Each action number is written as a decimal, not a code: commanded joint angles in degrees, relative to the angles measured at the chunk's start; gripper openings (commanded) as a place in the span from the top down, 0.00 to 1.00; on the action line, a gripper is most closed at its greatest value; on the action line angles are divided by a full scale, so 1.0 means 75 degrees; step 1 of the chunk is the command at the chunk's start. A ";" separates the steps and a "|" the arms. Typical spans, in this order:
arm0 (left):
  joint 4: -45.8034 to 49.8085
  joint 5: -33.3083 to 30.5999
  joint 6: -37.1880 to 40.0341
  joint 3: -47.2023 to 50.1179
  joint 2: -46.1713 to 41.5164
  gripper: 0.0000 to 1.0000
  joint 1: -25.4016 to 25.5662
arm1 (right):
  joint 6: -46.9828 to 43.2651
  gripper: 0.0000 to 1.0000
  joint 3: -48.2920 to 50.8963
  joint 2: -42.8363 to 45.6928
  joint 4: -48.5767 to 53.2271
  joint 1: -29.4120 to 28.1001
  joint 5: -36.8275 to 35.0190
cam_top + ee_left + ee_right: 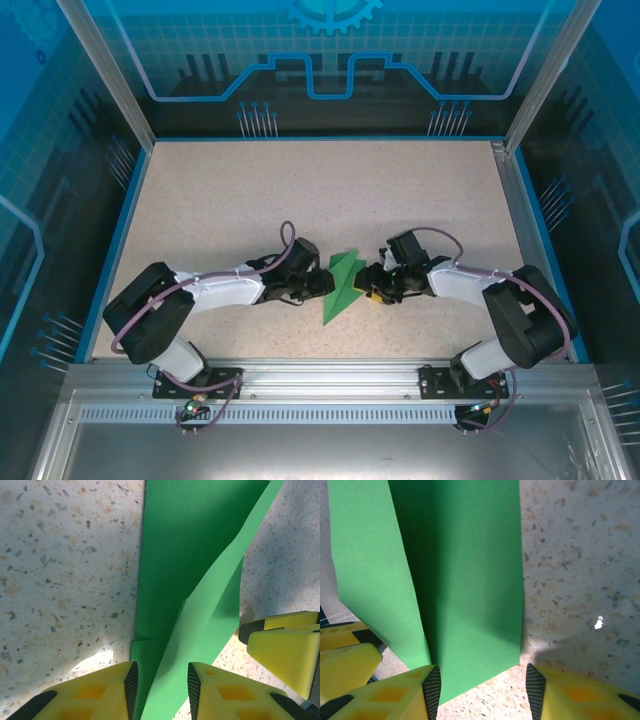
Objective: Fold a paper plane with a square sheet of paper (pick it up from the middle)
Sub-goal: Turn over the paper at the center of the table.
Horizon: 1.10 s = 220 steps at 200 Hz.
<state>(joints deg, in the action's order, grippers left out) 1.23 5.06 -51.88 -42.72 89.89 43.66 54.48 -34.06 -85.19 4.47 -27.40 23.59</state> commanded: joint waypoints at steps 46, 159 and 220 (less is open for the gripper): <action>0.0110 0.0160 0.0138 -0.0310 0.0576 0.66 -0.0054 | 0.0410 0.50 -0.0092 -0.0392 -0.0782 -0.0078 0.0316; 0.0202 0.0029 0.0014 -0.0257 0.0812 0.73 -0.0058 | 0.0377 0.50 -0.0520 -0.0796 -0.1543 -0.0360 0.0534; 0.0293 -0.0014 -0.0038 -0.0233 0.0713 0.74 -0.0054 | 0.0127 0.50 -0.0891 -0.1238 -0.1424 -0.0531 0.0305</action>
<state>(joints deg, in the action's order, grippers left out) 1.50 5.02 -52.12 -43.86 95.11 43.59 56.88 -38.87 -93.21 -6.15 -30.00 26.81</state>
